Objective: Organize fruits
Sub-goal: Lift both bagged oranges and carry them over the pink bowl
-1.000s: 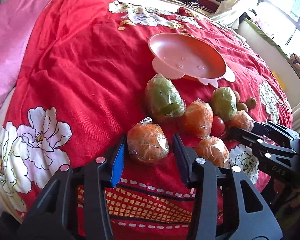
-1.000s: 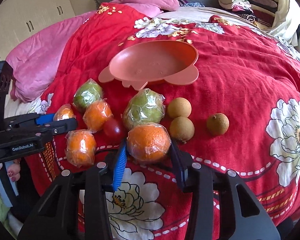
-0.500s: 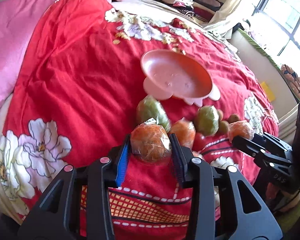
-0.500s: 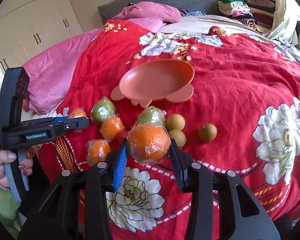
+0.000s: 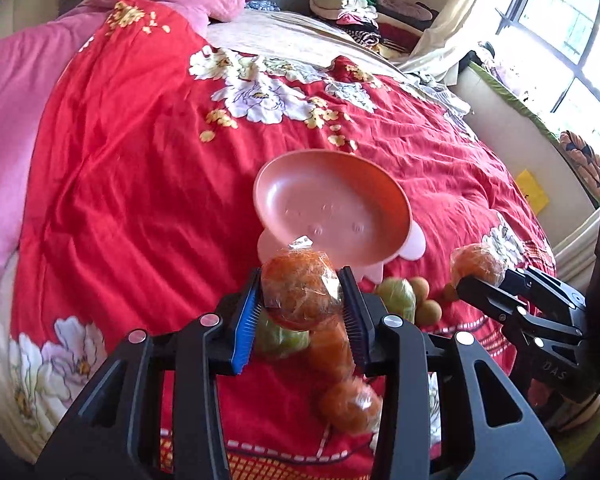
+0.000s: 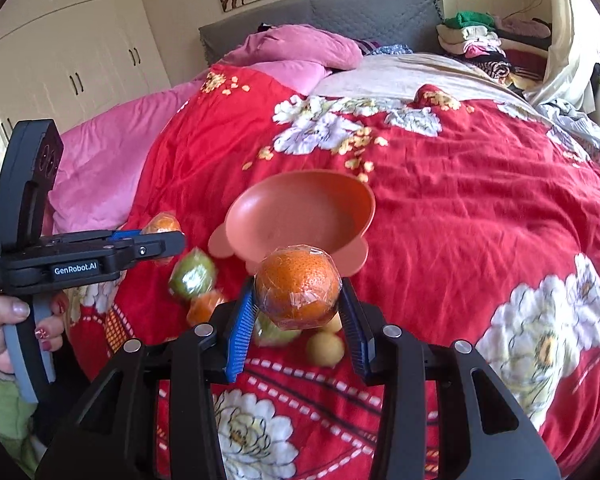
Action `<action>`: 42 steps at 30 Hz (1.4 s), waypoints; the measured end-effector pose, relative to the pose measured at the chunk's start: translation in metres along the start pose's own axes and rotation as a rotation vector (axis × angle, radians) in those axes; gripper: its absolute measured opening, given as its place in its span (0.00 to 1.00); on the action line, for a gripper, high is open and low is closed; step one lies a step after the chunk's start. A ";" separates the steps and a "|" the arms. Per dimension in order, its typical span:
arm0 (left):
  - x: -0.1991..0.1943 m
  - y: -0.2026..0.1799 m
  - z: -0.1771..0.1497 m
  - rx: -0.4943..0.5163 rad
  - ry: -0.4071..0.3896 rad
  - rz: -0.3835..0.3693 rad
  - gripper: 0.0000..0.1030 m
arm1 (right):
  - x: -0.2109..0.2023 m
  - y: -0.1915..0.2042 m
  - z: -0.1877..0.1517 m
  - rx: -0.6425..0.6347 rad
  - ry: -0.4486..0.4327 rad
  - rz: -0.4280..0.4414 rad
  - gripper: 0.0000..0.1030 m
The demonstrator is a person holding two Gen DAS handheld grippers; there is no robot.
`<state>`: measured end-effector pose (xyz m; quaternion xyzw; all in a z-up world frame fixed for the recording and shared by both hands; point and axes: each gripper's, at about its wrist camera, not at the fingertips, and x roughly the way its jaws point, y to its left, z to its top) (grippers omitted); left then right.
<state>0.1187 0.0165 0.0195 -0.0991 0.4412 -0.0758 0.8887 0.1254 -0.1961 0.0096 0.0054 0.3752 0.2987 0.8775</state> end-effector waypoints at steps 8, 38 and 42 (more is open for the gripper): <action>0.020 -0.006 0.023 0.010 0.014 -0.006 0.29 | 0.009 -0.005 0.021 -0.009 -0.018 -0.006 0.38; 0.097 0.001 0.050 0.081 0.110 -0.004 0.29 | 0.078 -0.004 0.041 -0.107 0.082 -0.030 0.38; 0.098 0.001 0.051 0.091 0.110 -0.003 0.29 | 0.085 -0.004 0.042 -0.121 0.103 -0.033 0.38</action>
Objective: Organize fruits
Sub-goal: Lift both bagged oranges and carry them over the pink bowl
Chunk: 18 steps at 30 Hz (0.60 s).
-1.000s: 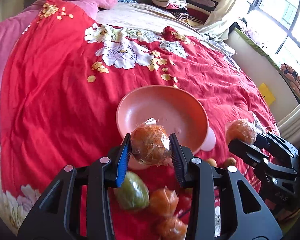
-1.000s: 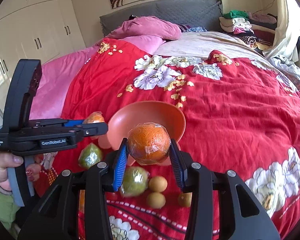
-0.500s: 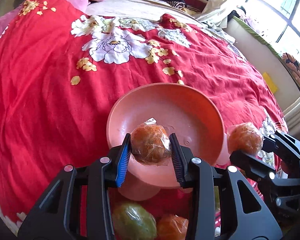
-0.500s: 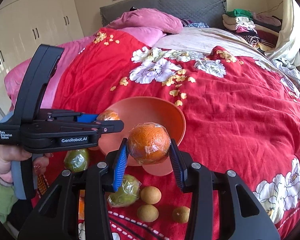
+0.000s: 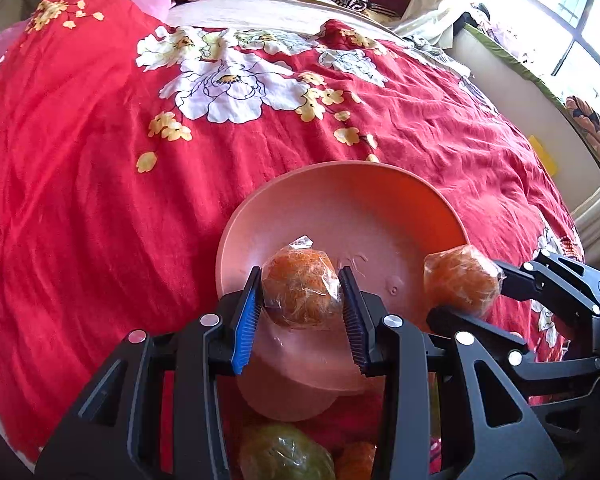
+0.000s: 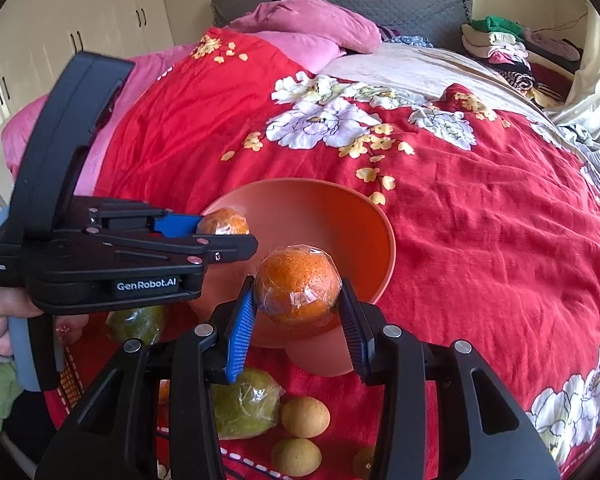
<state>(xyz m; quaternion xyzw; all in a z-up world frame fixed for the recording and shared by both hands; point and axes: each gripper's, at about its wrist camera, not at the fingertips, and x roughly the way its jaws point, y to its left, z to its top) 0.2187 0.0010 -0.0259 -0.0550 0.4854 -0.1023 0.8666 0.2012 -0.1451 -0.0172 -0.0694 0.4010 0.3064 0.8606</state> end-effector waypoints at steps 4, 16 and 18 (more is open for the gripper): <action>0.002 0.000 0.002 -0.001 0.001 -0.001 0.29 | 0.005 0.001 0.001 -0.014 0.017 -0.001 0.38; 0.006 -0.005 0.004 -0.002 0.019 -0.004 0.29 | 0.012 0.003 0.002 -0.028 0.043 0.013 0.40; 0.006 -0.005 0.004 -0.002 0.019 -0.006 0.29 | 0.011 0.005 0.002 -0.035 0.041 0.011 0.41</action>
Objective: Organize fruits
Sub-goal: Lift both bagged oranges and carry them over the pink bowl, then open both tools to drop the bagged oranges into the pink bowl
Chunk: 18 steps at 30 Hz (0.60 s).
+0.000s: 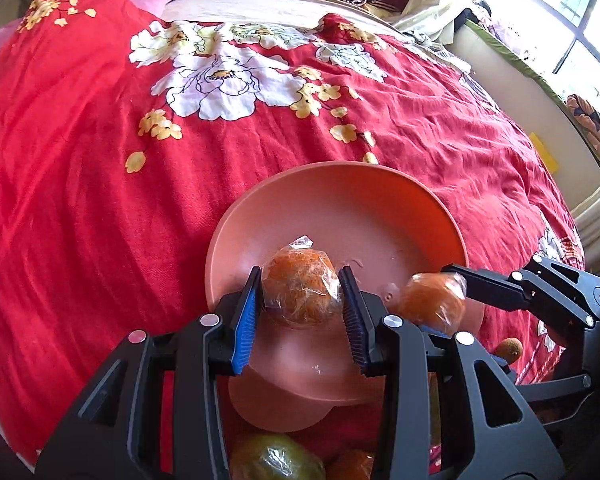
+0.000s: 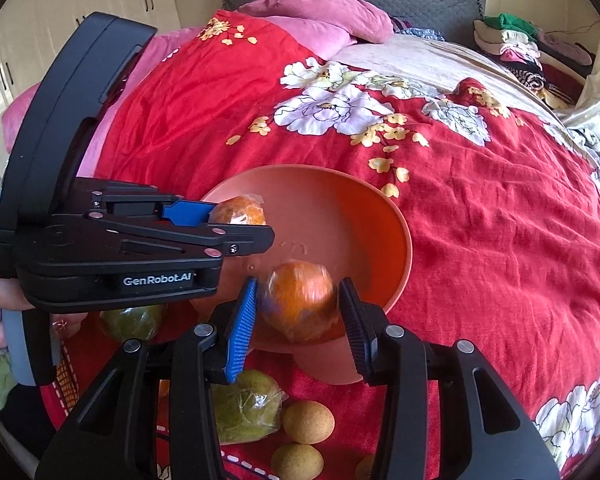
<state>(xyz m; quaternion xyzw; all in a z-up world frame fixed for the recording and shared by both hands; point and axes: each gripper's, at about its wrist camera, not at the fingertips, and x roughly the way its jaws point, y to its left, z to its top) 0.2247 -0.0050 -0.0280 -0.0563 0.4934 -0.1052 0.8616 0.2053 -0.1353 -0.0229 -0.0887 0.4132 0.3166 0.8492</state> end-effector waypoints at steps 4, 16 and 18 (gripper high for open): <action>-0.001 -0.001 0.001 0.001 -0.001 0.004 0.30 | -0.006 0.001 -0.003 0.001 -0.011 -0.004 0.49; -0.017 -0.005 0.003 0.003 -0.019 0.022 0.36 | -0.044 0.000 -0.018 0.051 -0.064 -0.013 0.67; -0.020 -0.006 0.003 0.004 -0.024 0.026 0.39 | -0.049 -0.001 -0.020 0.061 -0.070 -0.012 0.69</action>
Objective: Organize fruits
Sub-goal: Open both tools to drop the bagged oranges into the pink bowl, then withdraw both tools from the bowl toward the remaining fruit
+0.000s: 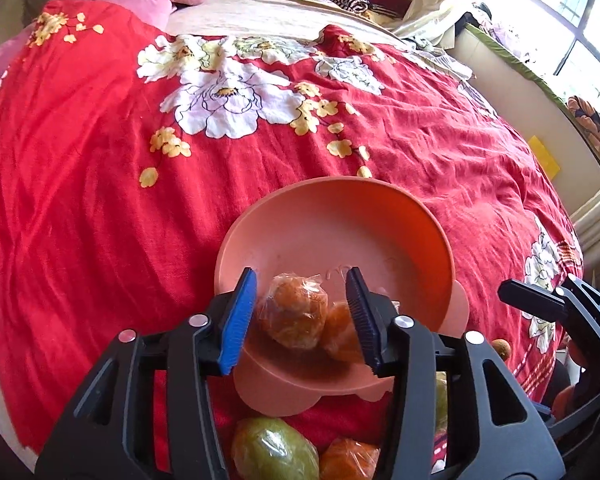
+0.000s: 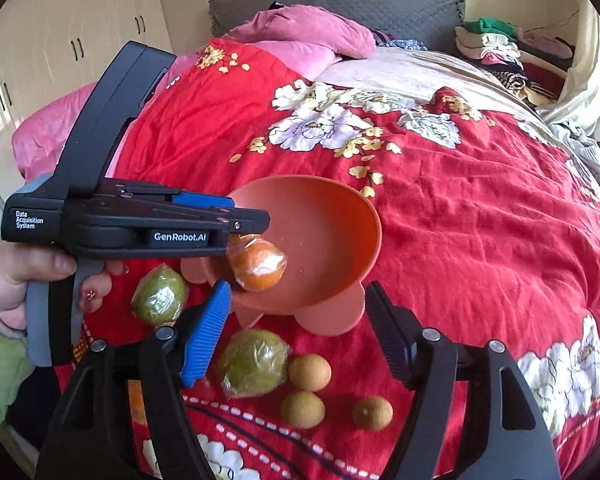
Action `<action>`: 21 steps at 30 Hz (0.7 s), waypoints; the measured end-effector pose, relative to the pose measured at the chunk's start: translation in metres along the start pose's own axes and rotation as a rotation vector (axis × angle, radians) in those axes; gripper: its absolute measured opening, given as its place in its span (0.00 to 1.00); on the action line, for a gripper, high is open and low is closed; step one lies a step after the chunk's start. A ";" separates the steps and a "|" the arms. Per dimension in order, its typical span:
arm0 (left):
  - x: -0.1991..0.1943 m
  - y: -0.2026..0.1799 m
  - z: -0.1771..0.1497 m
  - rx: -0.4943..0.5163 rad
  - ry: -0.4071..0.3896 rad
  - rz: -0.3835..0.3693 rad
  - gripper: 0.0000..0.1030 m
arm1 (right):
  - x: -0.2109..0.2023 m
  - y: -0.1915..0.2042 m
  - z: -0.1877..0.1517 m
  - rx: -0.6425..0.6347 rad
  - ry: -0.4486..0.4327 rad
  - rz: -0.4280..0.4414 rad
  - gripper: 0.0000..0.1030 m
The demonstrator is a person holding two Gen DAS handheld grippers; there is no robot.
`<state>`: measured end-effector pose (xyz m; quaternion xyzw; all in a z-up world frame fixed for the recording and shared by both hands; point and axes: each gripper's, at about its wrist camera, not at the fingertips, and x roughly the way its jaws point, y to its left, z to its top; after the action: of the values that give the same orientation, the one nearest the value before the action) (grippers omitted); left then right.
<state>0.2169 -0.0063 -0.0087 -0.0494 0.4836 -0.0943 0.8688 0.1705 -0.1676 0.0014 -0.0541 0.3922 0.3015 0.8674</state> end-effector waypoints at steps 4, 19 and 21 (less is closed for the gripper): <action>-0.007 -0.003 -0.003 0.002 -0.010 0.009 0.47 | -0.008 -0.003 -0.004 0.016 -0.011 -0.009 0.73; -0.050 -0.006 -0.020 -0.029 -0.083 0.050 0.77 | -0.039 -0.013 -0.007 0.063 -0.087 -0.056 0.87; -0.057 -0.006 -0.023 -0.034 -0.098 0.049 0.80 | -0.044 -0.015 -0.007 0.068 -0.099 -0.060 0.88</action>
<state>0.1674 -0.0004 0.0279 -0.0569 0.4432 -0.0622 0.8925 0.1522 -0.2034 0.0257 -0.0213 0.3571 0.2642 0.8957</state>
